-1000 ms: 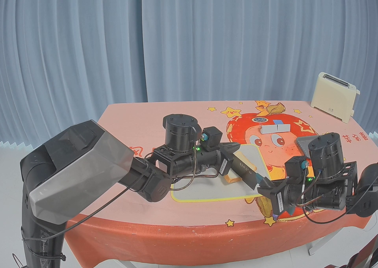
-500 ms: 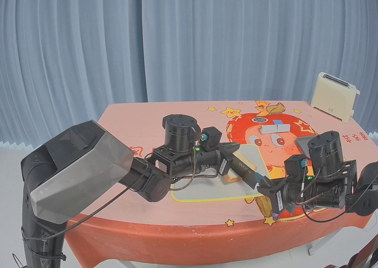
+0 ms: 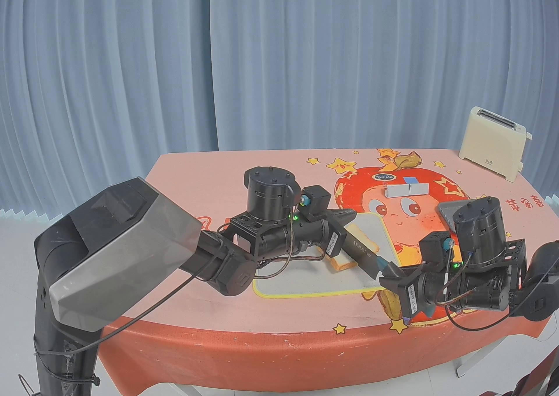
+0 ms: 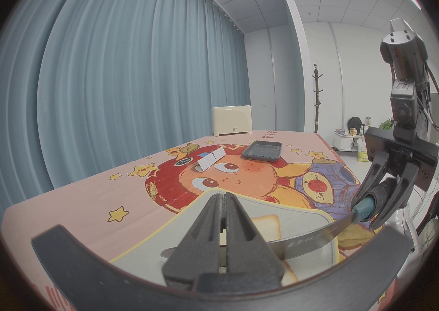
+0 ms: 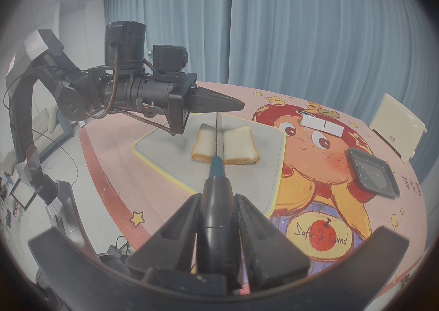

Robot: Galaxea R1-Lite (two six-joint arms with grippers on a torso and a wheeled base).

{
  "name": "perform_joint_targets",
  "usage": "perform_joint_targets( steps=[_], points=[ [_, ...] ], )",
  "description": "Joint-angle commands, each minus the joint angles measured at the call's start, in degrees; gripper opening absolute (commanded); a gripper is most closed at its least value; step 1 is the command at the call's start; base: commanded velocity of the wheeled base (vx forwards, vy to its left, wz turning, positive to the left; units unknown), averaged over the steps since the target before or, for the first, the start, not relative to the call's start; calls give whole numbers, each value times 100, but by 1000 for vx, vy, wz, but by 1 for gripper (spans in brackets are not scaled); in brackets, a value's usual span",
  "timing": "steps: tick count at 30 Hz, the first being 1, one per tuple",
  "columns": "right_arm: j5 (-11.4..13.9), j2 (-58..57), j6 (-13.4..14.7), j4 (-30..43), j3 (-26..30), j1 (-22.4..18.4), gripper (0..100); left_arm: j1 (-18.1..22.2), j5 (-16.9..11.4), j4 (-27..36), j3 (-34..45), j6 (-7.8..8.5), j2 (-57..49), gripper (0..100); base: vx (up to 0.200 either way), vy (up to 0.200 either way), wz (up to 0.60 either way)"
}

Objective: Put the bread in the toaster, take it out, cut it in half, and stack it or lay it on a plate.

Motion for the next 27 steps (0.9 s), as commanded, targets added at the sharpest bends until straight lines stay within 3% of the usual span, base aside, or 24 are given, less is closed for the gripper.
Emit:
perform_joint_targets(
  steps=[1, 5, 9, 10, 14, 27],
  points=[
    [1, 8, 8, 6, -9, -6, 0, 3, -1, -73, -25, -29, -82, 0, 0, 0, 0],
    [1, 8, 8, 6, -17, -6, 0, 21, -1, -73, -69, -117, -328, 0, 0, 0, 0],
    [1, 8, 8, 6, -17, -6, 0, 21, -1, -65, 63, -345, -671, 0, 0, 0, 0],
    [1, 8, 8, -3, -17, -6, 0, 21, -1, -65, 178, -486, -865, 0, 0, 0, 0],
    [1, 8, 8, -3, -17, -6, 0, 12, -10, -82, 336, -644, -961, 0, 0, 0, 0],
    [1, 8, 8, -38, -9, -6, 0, -41, -10, -460, 573, -626, -364, 0, 0, 0, 0]
  ],
)
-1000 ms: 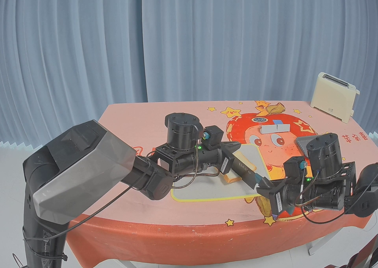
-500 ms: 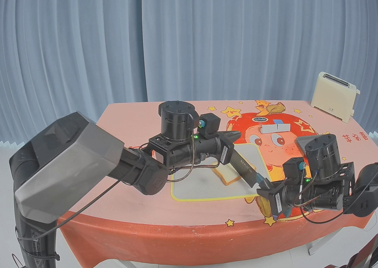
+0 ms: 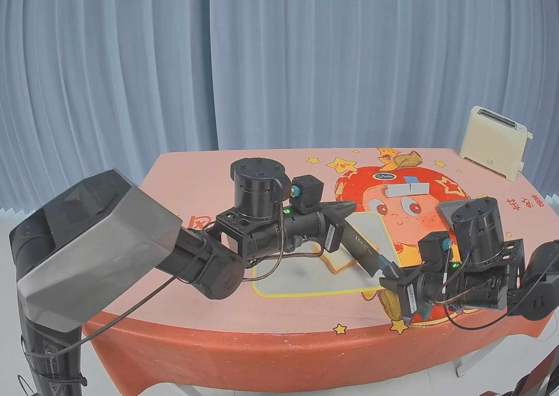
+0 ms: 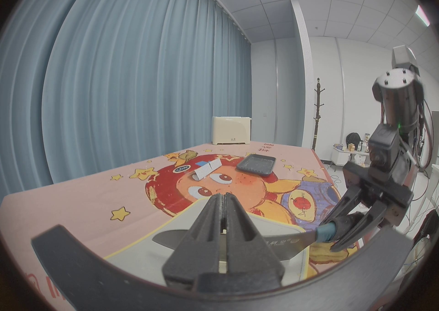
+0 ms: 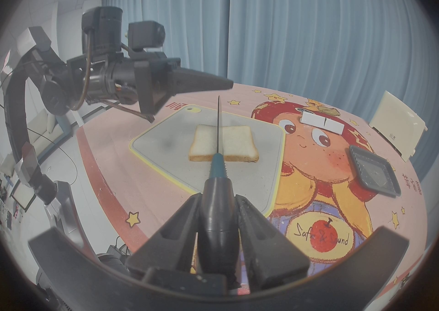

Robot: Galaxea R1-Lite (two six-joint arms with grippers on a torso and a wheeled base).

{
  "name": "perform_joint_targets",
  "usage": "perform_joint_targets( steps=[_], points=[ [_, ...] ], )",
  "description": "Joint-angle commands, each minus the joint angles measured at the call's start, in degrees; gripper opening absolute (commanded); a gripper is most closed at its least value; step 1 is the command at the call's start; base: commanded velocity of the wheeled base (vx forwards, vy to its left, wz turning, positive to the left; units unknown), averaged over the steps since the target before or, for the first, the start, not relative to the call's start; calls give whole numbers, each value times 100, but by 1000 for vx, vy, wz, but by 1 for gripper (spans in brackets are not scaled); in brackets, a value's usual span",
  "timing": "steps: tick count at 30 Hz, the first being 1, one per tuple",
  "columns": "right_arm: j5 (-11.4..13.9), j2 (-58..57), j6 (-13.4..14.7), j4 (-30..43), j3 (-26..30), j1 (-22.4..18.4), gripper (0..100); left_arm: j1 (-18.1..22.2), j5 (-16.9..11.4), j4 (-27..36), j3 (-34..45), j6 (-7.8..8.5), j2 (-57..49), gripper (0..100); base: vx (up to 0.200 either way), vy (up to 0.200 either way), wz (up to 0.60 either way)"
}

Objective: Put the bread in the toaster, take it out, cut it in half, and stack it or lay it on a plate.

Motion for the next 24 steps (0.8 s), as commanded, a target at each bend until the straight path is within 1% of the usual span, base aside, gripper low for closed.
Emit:
perform_joint_targets(
  steps=[1, 9, 14, 17, 20, 24],
  points=[
    [2, 3, 0, -16, -2, -5, 0, -9, -1, -31, 9, 1, 248, 0, 0, 0, 0],
    [2, -5, 0, -34, -2, -5, 0, 8, -1, -31, 26, -7, 363, 0, 0, 0, 0],
    [2, -5, 0, -43, -28, -5, 0, 8, 7, -31, 35, 19, 495, 0, 0, 0, 0],
    [2, -14, 35, -60, -46, -5, 0, 8, -1, -31, 35, 10, 495, 0, 0, 0, 0],
    [2, -23, 184, -69, -151, -5, 0, 17, -1, -31, 35, 10, 503, 0, 0, 0, 0],
    [2, -23, 193, -69, -169, -5, 0, 17, 7, -31, 35, 10, 503, 0, 0, 0, 0]
  ],
)
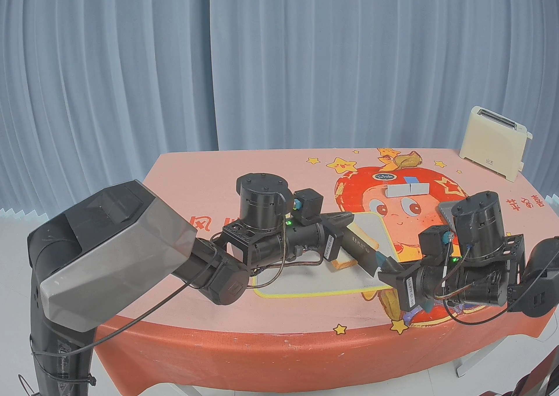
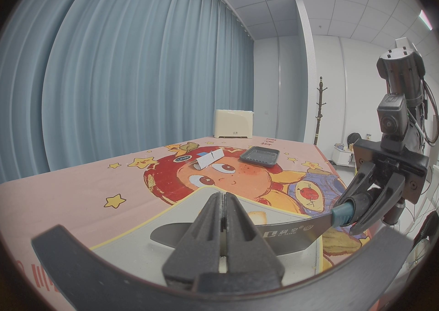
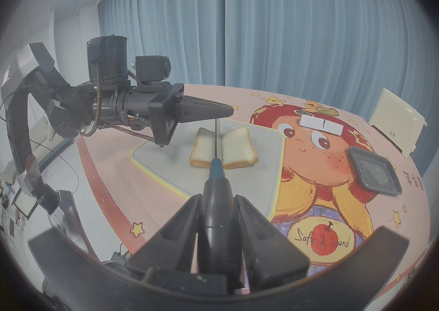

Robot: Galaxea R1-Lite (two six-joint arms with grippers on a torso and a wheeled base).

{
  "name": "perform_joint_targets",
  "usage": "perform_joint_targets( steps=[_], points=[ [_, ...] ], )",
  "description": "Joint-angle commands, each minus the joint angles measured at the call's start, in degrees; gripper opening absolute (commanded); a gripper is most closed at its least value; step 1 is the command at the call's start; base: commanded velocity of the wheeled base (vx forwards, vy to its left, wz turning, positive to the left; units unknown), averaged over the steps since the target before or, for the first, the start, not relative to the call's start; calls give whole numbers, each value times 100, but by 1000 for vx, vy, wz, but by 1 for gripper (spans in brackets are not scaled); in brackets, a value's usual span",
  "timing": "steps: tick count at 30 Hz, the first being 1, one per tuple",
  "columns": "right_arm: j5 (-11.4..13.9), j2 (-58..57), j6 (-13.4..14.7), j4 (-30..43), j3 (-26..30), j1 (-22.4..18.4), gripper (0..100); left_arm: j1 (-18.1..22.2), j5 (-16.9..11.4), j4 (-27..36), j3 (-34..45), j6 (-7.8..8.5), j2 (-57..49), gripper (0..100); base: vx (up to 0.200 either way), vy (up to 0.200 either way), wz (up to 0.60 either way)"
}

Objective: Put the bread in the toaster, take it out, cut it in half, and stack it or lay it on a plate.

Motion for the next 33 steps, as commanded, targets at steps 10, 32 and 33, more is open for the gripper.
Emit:
perform_joint_targets(
  steps=[10, 32, 33],
  points=[
    [1, 56, -33, -1, 119, 12, 0, -6, 5, 75, -123, -18, -136, 0, 0, 0, 0],
    [1, 74, -42, -27, 171, 65, 0, 38, -4, 216, -229, -36, -347, 0, 0, 0, 0],
    [1, 47, -42, -27, 163, 65, 0, 38, -4, 207, -185, -36, -321, 0, 0, 0, 0]
  ],
)
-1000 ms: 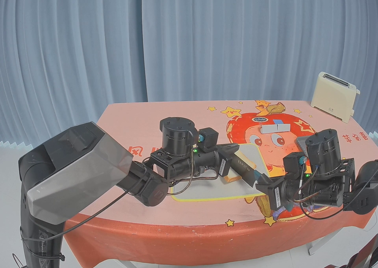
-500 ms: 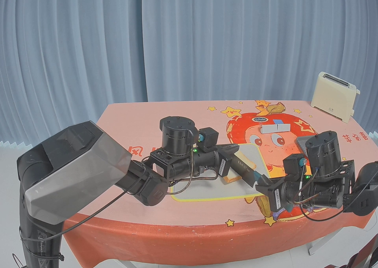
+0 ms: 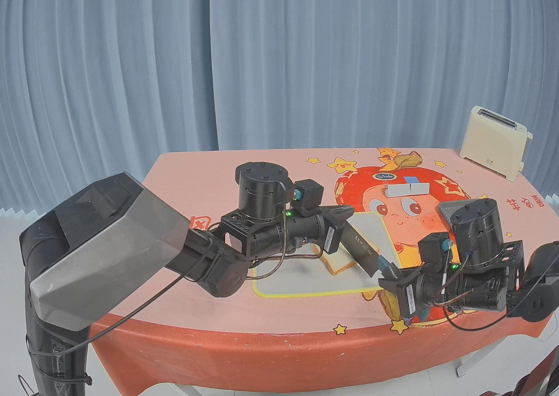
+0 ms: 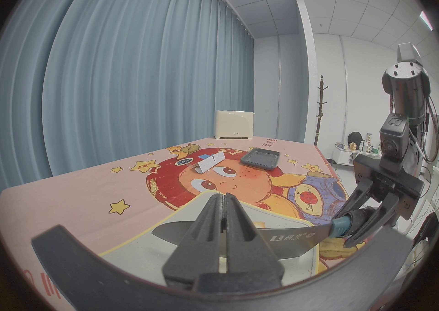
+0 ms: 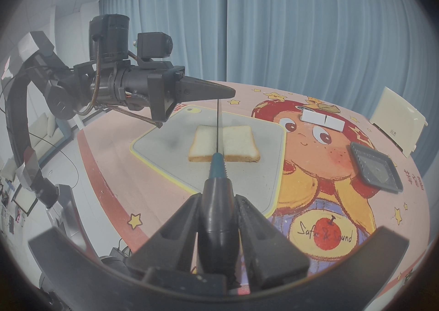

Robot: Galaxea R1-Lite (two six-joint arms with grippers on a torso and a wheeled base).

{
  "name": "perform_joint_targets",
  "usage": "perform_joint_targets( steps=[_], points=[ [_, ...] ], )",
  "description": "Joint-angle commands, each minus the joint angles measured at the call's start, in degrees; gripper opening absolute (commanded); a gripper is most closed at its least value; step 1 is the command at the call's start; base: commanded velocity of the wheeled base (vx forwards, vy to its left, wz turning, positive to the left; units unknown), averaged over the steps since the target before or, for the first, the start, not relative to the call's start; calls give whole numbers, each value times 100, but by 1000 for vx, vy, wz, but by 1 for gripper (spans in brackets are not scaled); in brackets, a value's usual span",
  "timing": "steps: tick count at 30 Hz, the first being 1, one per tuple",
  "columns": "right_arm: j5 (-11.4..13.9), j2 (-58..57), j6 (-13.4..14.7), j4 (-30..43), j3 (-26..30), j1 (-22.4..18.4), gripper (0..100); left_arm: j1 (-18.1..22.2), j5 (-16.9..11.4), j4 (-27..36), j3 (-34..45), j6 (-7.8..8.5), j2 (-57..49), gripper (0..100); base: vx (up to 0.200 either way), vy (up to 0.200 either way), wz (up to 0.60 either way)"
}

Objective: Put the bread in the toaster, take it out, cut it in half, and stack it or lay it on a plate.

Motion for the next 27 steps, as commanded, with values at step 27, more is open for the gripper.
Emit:
perform_joint_targets(
  steps=[27],
  points=[
    [27, -306, -1, 97, -48, -42, 0, -77, 5, -81, 267, 26, 108, 0, 0, 0, 0]
  ],
)
